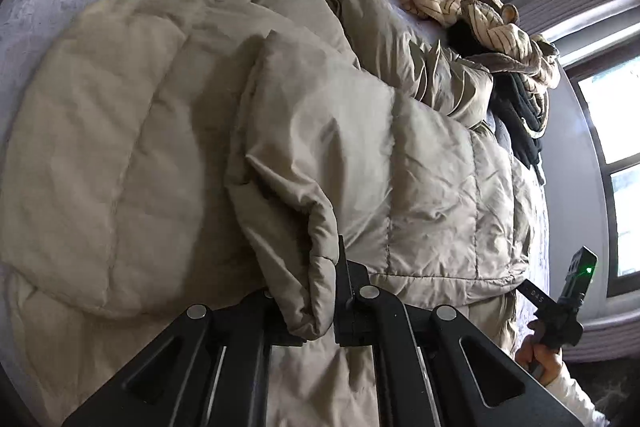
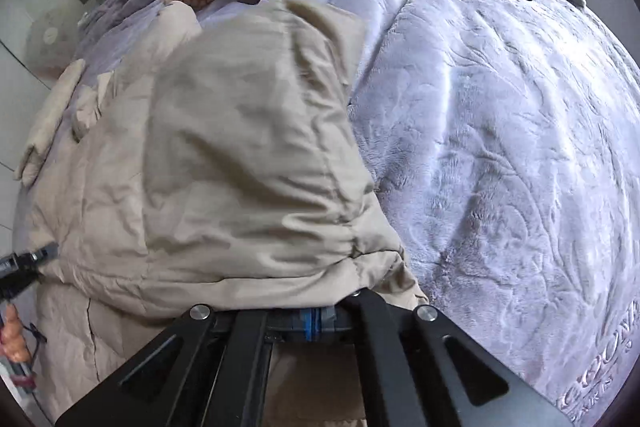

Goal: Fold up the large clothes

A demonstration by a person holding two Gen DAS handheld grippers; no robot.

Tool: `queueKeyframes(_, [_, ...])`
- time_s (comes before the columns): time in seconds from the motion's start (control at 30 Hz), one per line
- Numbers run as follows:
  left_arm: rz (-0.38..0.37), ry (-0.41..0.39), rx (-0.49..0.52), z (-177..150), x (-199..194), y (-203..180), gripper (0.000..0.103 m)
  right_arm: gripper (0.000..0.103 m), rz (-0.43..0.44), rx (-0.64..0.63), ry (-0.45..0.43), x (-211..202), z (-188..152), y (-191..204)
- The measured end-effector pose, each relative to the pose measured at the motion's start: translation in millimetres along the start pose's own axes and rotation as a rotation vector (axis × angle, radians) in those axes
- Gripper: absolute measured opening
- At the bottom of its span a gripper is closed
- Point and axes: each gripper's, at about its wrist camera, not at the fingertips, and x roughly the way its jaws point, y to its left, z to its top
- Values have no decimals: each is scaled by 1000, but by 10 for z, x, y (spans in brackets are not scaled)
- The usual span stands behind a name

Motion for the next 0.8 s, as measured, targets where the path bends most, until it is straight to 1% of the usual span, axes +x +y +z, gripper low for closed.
queueKeyframes(0.07, [42,-16,20,-7,-171,1,15,0,-8,-10,-6,-8,2,-7])
queueKeyframes(0.1, [76,-25,37,-4,-273,-5,22,0,-2,-3,-6,-11,-4,-26])
queueKeyframes(0.13, [107,-34,53,-3,-361,-11,23,0,10,14,-4,3,-2,-42])
queueKeyframes(0.2, [222,-62,99,28,-542,-21,23,0,26,41,-4,42,17,16])
queueKeyframes(0.23, [247,-73,103,49,-618,25,23,0,34,51,0,45,16,9])
queueKeyframes(0.3, [243,-98,95,101,-761,80,23,0,52,59,35,52,54,44])
queueKeyframes(0.33, [230,-112,100,128,-798,60,23,4,63,54,54,63,75,124])
queueKeyframes(0.37, [221,-122,115,151,-801,5,23,4,79,37,87,-2,68,164])
queueKeyframes(0.43, [216,-131,152,197,-673,-152,23,6,141,-11,133,-151,11,254])
queueKeyframes(0.47, [231,-125,166,221,-530,-225,23,9,190,-37,144,-267,-24,305])
queueKeyframes(0.5, [248,-114,169,252,-378,-271,23,17,243,-54,138,-394,-40,336])
queueKeyframes(0.53, [262,-106,165,256,-275,-272,23,35,280,-58,122,-489,-34,337])
queueKeyframes(0.57, [286,-94,152,261,-138,-248,23,47,305,-53,95,-587,-5,311])
queueKeyframes(0.6, [298,-81,138,253,-34,-209,23,68,314,-31,53,-672,61,249])
queueKeyframes(0.63, [297,-75,122,239,60,-166,23,73,318,12,-1,-731,156,139])
queueKeyframes(0.67, [296,-80,118,228,84,-147,23,73,326,66,-34,-735,246,10])
queueKeyframes(0.7, [294,-86,118,218,84,-128,23,73,343,140,-48,-678,350,-147])
queueKeyframes(0.73, [293,-86,118,215,81,-123,23,73,367,242,-45,-559,443,-336])
queueKeyframes(0.8, [294,-80,124,214,71,-112,23,72,459,445,-7,-192,587,-652])
